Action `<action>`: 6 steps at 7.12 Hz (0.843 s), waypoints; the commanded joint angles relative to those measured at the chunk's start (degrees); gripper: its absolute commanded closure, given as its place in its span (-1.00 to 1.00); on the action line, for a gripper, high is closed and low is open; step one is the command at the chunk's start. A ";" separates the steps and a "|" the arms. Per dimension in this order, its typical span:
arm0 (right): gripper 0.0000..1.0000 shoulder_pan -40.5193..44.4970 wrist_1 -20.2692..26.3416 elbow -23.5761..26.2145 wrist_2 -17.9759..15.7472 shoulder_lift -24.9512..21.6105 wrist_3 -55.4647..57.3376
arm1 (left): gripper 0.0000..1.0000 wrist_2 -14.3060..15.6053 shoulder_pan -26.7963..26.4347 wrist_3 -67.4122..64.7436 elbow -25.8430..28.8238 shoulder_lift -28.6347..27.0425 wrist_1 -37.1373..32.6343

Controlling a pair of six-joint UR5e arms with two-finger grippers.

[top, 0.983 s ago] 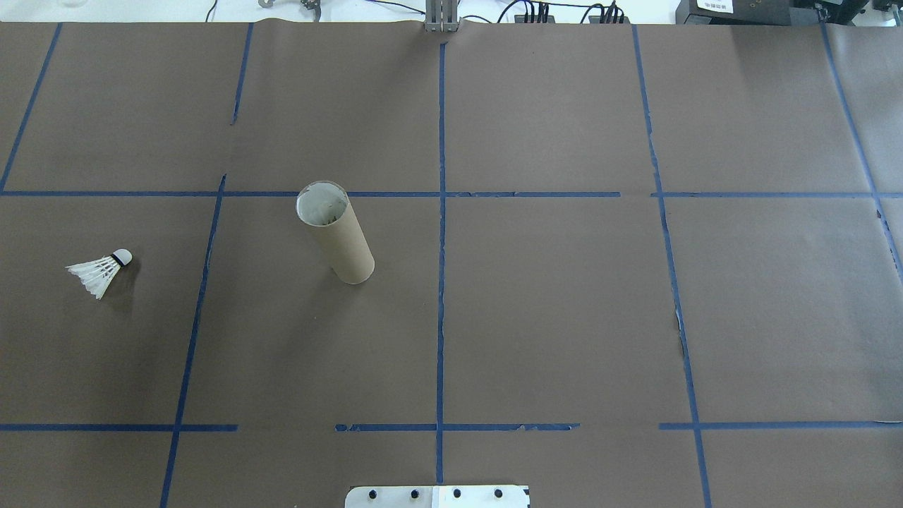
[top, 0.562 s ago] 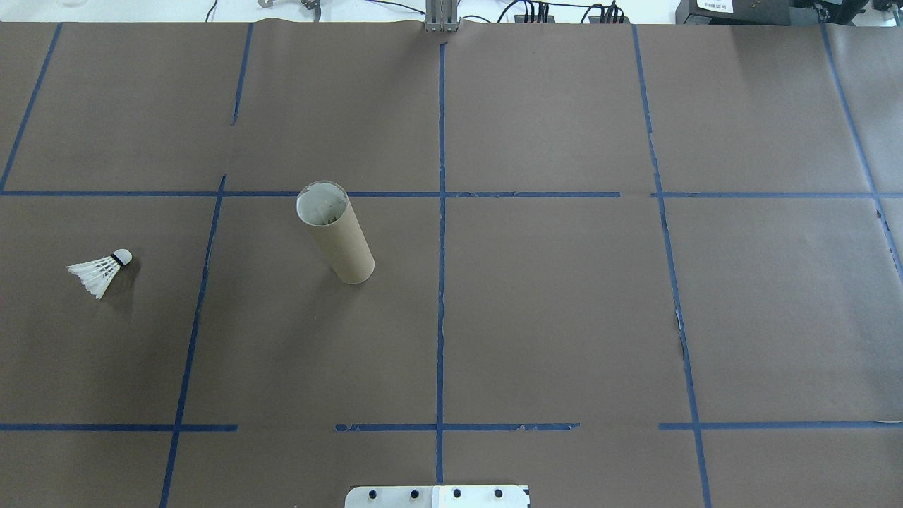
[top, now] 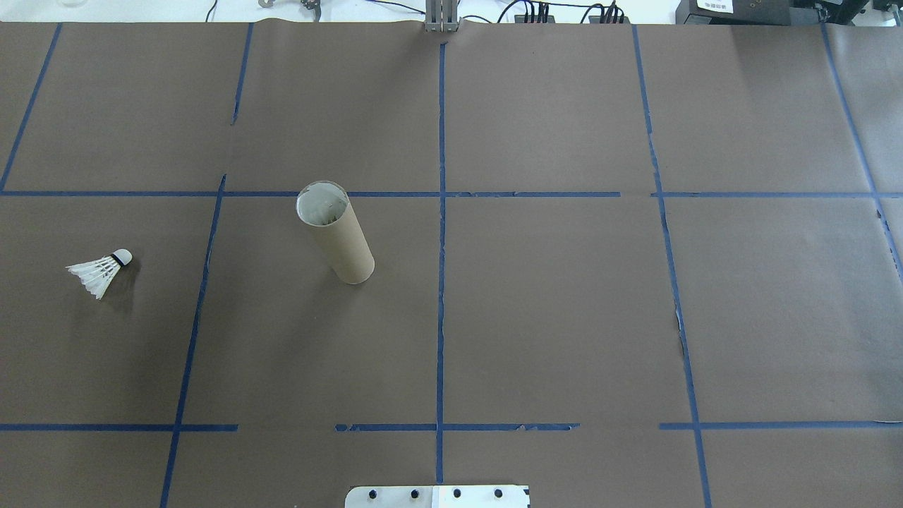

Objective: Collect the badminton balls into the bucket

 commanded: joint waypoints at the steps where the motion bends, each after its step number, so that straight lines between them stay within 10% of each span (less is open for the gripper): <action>1: -1.00 0.00 0.00 -0.08 0.06 -0.01 -0.02 | -1.00 0.55 3.93 -14.77 0.25 6.92 -19.60; 3: -1.00 0.00 0.00 0.01 -0.02 0.07 -0.02 | -1.00 0.03 6.66 -29.68 0.42 14.65 -38.69; 6: -1.00 0.00 0.00 0.01 0.06 0.07 0.07 | -1.00 0.55 9.12 -35.38 1.03 16.97 -47.27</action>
